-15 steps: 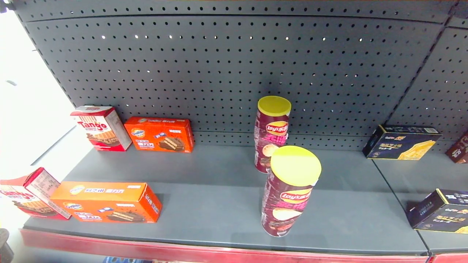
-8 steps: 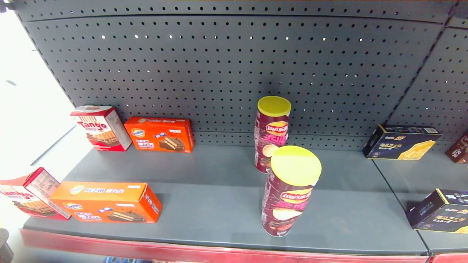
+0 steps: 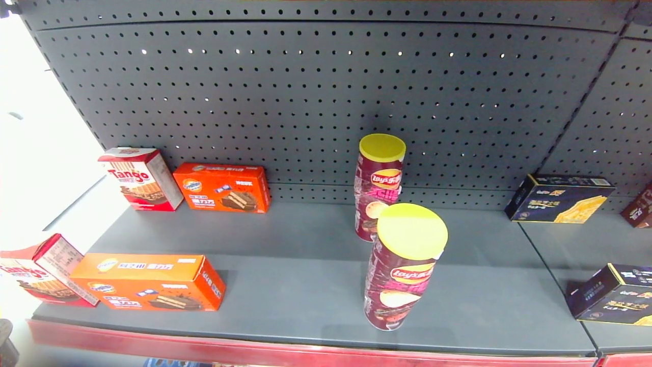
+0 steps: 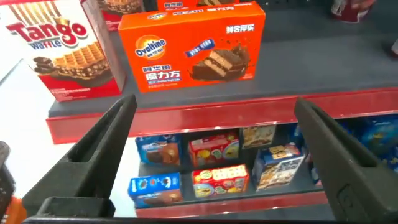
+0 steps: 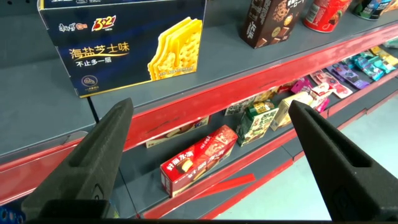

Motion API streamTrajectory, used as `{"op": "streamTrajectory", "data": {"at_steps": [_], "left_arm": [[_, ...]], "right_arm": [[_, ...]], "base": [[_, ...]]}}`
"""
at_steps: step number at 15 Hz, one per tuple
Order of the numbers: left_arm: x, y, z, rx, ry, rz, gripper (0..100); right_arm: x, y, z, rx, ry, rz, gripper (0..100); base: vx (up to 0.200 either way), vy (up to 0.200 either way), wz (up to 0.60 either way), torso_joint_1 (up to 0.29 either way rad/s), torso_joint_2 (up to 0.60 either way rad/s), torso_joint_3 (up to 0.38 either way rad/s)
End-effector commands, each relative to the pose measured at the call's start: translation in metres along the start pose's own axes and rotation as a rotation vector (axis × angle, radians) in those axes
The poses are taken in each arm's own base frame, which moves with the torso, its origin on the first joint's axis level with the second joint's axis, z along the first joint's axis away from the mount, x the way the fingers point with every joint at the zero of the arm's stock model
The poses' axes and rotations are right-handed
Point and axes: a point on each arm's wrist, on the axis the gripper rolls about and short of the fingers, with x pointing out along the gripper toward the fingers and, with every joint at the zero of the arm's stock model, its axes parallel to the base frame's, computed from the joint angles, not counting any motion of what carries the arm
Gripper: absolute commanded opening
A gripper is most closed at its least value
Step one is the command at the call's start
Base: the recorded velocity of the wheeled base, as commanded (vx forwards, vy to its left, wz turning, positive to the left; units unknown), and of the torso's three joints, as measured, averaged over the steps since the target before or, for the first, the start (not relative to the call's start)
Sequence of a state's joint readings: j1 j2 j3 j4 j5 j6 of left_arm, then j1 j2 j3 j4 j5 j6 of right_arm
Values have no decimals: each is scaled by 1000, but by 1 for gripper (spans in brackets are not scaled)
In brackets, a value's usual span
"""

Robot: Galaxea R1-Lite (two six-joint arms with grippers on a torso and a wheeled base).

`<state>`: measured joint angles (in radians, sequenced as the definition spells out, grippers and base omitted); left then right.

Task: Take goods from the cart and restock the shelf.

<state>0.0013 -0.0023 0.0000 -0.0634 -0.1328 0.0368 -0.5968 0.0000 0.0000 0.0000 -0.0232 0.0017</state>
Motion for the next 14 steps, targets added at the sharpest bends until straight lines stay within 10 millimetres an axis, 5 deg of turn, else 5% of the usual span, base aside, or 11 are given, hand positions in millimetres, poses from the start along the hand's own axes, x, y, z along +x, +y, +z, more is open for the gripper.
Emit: {"op": "streamTrajectory", "data": {"at_steps": [1,3,14], "left_arm": [[0,1,-1,-6,12,33,100],[-1,5,-7,-16,87,241,100],[-1,4,-7,-9,76,176,100]], "right_arm": [[0,0,0,0,-2,0,100],[0,0,0,0,0,0,100],[0,0,0,-16,0,34,100]], "base": [[0,0,0,0,0,0],[0,0,0,0,0,0],[0,0,0,0,0,0]]}}
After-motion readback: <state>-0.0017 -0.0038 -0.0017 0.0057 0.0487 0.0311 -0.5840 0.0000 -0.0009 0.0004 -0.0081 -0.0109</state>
